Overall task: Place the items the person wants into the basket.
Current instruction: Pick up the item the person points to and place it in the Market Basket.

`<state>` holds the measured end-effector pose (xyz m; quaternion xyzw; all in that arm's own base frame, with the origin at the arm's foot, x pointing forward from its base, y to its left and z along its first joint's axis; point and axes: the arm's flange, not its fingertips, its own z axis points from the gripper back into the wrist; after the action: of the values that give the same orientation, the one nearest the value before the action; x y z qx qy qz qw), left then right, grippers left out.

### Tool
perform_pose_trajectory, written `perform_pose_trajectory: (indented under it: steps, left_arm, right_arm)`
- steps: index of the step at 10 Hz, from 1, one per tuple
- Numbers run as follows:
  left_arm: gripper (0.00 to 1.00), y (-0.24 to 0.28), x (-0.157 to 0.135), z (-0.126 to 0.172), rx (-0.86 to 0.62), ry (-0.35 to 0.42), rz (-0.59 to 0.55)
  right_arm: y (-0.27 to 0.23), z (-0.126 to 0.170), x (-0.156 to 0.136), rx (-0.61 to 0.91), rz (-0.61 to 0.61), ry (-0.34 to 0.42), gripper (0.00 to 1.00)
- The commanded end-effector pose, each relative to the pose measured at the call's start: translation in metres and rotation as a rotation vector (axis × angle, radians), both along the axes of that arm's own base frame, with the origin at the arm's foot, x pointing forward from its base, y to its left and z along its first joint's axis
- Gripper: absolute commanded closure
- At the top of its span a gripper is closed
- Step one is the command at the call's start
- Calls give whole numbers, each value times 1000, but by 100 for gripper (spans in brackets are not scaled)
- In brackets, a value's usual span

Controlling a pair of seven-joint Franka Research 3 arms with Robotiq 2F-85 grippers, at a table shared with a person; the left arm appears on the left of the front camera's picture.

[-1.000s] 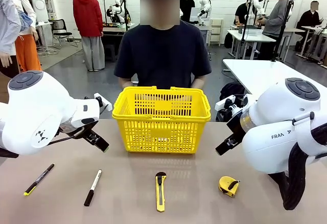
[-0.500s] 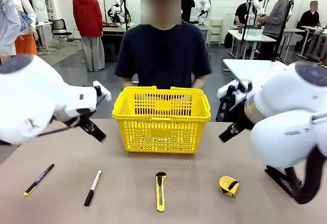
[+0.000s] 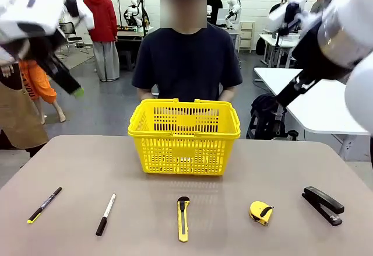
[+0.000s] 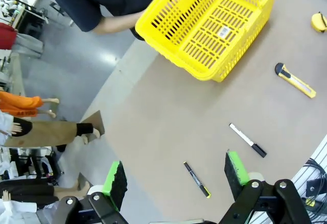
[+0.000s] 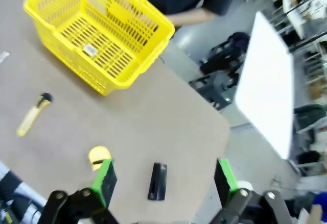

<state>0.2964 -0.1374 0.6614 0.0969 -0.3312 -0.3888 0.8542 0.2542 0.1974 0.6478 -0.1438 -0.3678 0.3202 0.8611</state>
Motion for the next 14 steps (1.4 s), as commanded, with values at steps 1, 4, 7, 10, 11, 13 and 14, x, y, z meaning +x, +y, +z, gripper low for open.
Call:
perform_pose_trajectory:
  steps: [1, 4, 7, 10, 11, 13, 14]
  left_arm:
    - [0, -2, 7, -2, 23, -28, 18]
    - [0, 0, 0, 10, 1, -15, 1]
    - [0, 0, 2, 9, 12, -25, 1]
    - [0, 100, 46, 22, -378, 312, -134]
    - [0, 134, 55, 20, -468, 323, -113]
    - [0, 217, 70, 13, -684, 275, -99]
    - [0, 253, 72, 3, -784, 228, -108]
  right_arm:
    - [12, -1, 12, -12, -38, 11, 0]
    - [7, 11, -2, -4, -3, 0, 0]
    - [-26, 18, 18, 208, 68, 211, 0]
    - [-165, 37, 64, 765, 319, 559, 0]
    - [-204, 35, 77, 869, 350, 570, 0]
    - [-280, 20, 94, 1053, 376, 543, 0]
    - [-309, 9, 94, 1121, 407, 526, 0]
